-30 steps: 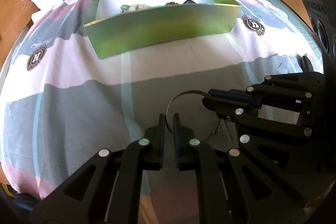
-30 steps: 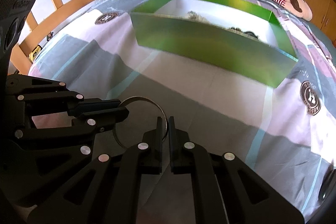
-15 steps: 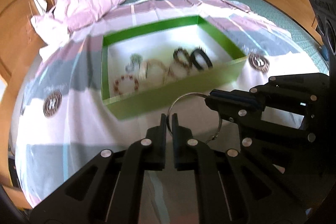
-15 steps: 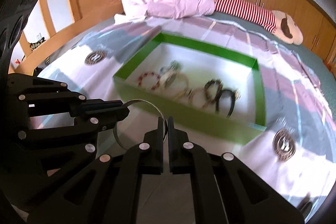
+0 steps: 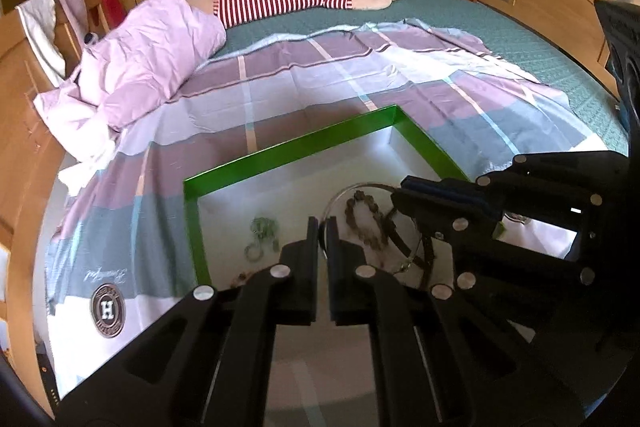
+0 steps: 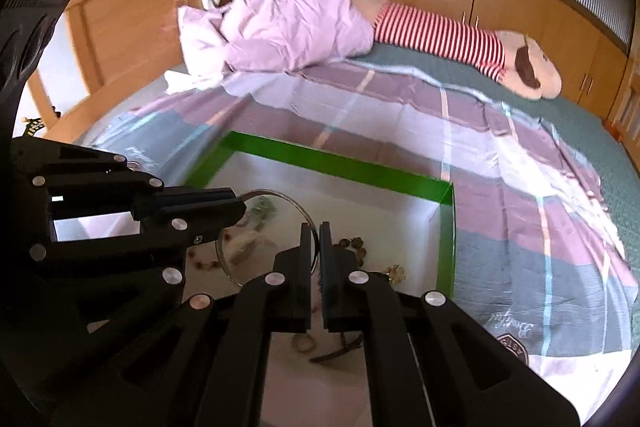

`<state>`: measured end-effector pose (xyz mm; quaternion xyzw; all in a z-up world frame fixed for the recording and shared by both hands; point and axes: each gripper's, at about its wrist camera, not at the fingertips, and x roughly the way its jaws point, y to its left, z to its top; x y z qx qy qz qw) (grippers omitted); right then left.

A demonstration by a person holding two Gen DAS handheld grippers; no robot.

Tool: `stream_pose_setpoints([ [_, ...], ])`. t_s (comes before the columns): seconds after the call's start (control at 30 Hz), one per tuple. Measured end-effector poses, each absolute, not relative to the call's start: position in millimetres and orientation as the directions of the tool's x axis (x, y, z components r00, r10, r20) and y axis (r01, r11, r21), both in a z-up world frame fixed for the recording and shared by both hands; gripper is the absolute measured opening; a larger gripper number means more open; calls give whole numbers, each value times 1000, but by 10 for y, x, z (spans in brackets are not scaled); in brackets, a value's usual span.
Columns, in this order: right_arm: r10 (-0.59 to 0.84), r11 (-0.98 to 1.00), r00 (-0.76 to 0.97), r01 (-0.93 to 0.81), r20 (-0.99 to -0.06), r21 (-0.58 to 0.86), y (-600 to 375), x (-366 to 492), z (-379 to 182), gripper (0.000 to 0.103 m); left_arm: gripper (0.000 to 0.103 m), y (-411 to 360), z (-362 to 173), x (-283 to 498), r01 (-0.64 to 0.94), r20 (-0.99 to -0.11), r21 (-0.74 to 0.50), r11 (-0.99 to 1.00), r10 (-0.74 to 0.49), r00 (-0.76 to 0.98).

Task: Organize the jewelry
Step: 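Lift the silver bangle with both tools into the green box and open them, then withdraw both tools up from the green box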

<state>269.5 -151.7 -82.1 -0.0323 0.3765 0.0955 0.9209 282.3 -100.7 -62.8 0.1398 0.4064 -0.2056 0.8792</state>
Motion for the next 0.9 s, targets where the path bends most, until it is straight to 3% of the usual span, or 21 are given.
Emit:
stream_pose_setpoints([
  [0.17, 119, 989, 655, -145, -746, 30, -1609, 2832, -1176, 7, 5, -1068, -1038, 3025, 464, -815, 40, 885, -241, 528],
  [0.23, 102, 993, 657, -112, -747, 38, -1654, 2814, -1238, 17, 17, -1045, -1177, 3032, 450, -820, 22, 893, -241, 519],
  [0.3, 101, 995, 657, -86, -747, 59, -1737, 2767, -1254, 26, 44, -983, -1235, 3011, 419, -818, 26, 907, -222, 530],
  [0.37, 112, 994, 668, -71, -736, 86, -1809, 2706, -1205, 47, 47, -899, -1220, 2976, 398, -810, 11, 917, -226, 542],
  [0.43, 97, 995, 690, -46, -717, 90, -1869, 2609, -1114, 60, 54, -819, -1160, 2922, 375, -800, -11, 927, -233, 553],
  [0.5, 67, 996, 711, -12, -700, 83, -1917, 2529, -1015, 72, 68, -737, -1065, 2822, 330, -780, -11, 944, -214, 588],
  [0.63, 12, 994, 725, 65, -688, 87, -1983, 2372, -887, 96, 80, -638, -928, 2634, 260, -755, 0, 966, -170, 634],
  [0.9, -53, 984, 744, 152, -666, 92, -2065, 2113, -812, 99, 96, -559, -757, 2386, 205, -749, -1, 979, -137, 648],
])
